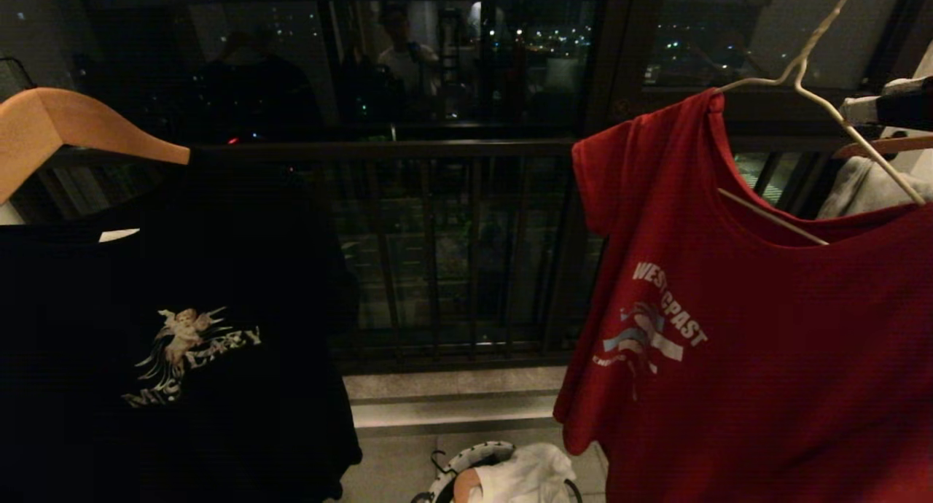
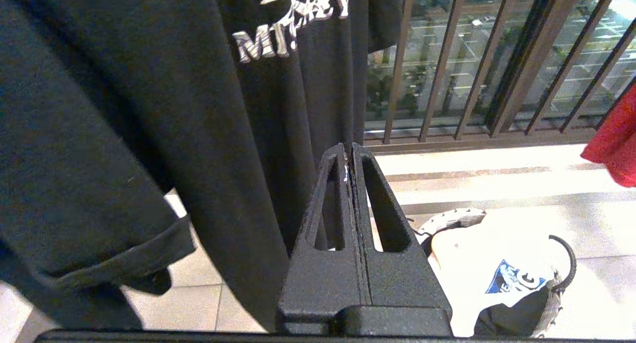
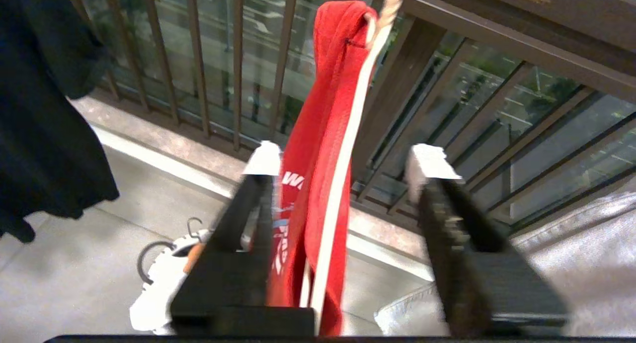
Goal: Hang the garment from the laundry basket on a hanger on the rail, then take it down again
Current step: Take the clothes off the clothes rack
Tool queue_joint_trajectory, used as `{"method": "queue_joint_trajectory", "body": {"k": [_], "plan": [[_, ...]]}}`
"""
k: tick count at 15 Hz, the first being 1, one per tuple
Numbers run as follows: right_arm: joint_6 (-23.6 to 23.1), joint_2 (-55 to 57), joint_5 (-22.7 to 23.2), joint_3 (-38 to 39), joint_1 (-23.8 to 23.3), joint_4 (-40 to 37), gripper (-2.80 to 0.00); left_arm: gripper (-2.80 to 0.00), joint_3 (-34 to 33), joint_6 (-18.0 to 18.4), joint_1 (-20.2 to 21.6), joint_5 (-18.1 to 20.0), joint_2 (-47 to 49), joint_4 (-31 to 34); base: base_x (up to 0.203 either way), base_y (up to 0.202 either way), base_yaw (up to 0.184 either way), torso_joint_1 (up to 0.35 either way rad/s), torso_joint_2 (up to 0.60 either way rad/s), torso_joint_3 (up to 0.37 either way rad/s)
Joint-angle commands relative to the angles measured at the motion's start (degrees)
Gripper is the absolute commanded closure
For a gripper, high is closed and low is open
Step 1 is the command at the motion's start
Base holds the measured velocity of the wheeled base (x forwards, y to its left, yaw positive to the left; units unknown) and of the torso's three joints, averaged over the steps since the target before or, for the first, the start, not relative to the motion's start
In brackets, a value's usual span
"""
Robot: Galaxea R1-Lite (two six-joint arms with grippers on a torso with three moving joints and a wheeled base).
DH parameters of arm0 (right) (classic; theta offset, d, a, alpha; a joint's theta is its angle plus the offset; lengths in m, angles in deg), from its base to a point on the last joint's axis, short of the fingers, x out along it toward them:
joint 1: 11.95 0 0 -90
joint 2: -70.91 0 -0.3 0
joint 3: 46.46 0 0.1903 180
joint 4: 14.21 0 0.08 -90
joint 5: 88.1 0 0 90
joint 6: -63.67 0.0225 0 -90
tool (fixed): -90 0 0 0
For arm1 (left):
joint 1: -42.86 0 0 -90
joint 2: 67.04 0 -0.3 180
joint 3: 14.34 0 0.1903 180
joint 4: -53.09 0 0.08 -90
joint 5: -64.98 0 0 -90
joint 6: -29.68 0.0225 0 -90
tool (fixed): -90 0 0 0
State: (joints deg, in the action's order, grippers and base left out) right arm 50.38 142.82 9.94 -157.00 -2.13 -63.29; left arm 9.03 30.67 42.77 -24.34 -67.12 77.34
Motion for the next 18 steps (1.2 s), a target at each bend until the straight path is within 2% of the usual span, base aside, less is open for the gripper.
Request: {"method": "queue_joint_trajectory", "body": {"k": [1, 9, 16, 17, 18], "plan": [[-0.3, 1.7, 0.0, -0.6, 0.0, 0.0, -2.8, 0.0, 0.0, 0.0, 0.0, 0.0, 0.1, 0.0, 0.0, 0.0, 0.0, 0.0, 0.0, 0.0], [-1.5, 9.1, -0.1, -2.0, -0.8, 2.5, -2.8, 0.0, -0.1, 0.0, 0.0, 0.0, 0.0, -0.1, 0.0, 0.0, 0.0, 0.0, 0.0, 0.0], [-2.5, 15.9, -0.1, -6.6, -4.9, 2.8, -2.8, 0.0, -0.1, -0.1, 0.0, 0.0, 0.1, -0.1, 0.0, 0.0, 0.0, 0.0, 0.0, 0.0], [-3.0, 16.3, 0.0, -6.8, -5.3, 2.8, -0.8, 0.0, -0.1, -0.1, 0.0, 0.0, 0.0, -0.1, 0.0, 0.0, 0.0, 0.0, 0.0, 0.0], [-3.2, 16.4, 0.0, -6.8, -5.5, 2.8, 0.0, 0.0, -0.1, -0.1, 0.0, 0.0, 0.0, -0.1, 0.0, 0.0, 0.0, 0.0, 0.0, 0.0]]}}
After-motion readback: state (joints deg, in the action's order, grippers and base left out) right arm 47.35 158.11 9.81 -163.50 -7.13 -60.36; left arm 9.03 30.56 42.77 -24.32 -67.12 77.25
